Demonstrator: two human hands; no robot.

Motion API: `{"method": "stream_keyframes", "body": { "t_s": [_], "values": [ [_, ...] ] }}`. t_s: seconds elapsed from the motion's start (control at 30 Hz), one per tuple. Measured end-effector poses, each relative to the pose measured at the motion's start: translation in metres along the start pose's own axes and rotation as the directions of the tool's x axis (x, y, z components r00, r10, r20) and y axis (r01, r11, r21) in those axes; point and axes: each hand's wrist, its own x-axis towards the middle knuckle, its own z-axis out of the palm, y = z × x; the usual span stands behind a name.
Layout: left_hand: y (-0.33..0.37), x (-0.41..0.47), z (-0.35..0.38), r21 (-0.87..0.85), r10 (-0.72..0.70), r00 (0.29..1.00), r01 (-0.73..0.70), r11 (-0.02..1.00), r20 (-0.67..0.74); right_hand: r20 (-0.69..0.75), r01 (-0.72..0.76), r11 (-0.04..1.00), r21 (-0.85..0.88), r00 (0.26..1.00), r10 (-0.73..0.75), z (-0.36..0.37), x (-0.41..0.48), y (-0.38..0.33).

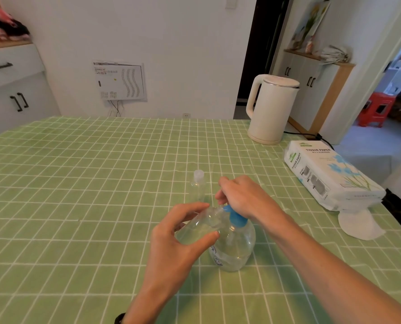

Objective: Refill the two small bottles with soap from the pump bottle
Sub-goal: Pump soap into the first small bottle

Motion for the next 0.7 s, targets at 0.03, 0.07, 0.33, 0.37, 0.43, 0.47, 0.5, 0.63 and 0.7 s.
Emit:
{"method": "stream_keyframes", "body": {
  "t_s": [0.03,0.07,0.33,0.37,0.43,0.47,0.5,0.63,0.7],
  "values": [
    [0.0,0.0,0.0,0.0,-0.001,1.0,0.001,1.0,-0.001,0.0,0.0,1.0,-0.003,1.0,0.0,0.001,0.0,0.0],
    [0.001,-0.001,0.0,0.001,-0.004,1.0,0.004,1.0,-0.003,-0.004,0.003,1.0,-0.008,1.0,-0.003,0.002,0.0,0.001],
    [0.002,0.0,-0.004,0.002,-0.007,1.0,0.007,1.0,-0.013,-0.022,0.046,0.997,-0.056,0.999,-0.048,-0.009,0.001,-0.005],
    [0.002,0.0,-0.004,0.0,-0.007,1.0,0.007,1.0,-0.014,-0.029,0.053,0.997,-0.063,0.998,-0.055,-0.01,0.002,-0.005],
    [0.002,0.001,-0.003,-0.003,-0.004,1.0,0.004,1.0,-0.016,-0.032,0.047,0.997,-0.054,0.998,-0.048,-0.009,0.002,-0.004],
    [0.002,0.001,-0.003,-0.003,-0.003,1.0,0.003,1.0,-0.015,-0.03,0.039,0.998,-0.043,0.999,-0.041,-0.008,0.002,-0.002],
    [0.002,0.001,-0.003,-0.001,-0.003,1.0,0.003,1.0,-0.014,-0.026,0.032,0.999,-0.033,0.999,-0.033,-0.007,0.002,-0.002],
    [-0.001,0.002,-0.001,0.015,-0.002,1.0,0.002,1.0,-0.005,-0.01,0.008,0.999,-0.044,1.0,-0.009,-0.002,0.001,-0.001],
    [0.0,0.001,0.0,0.013,-0.002,1.0,0.002,1.0,-0.002,-0.008,0.001,0.999,-0.044,1.0,-0.002,-0.001,0.001,0.0]
  ]
}}
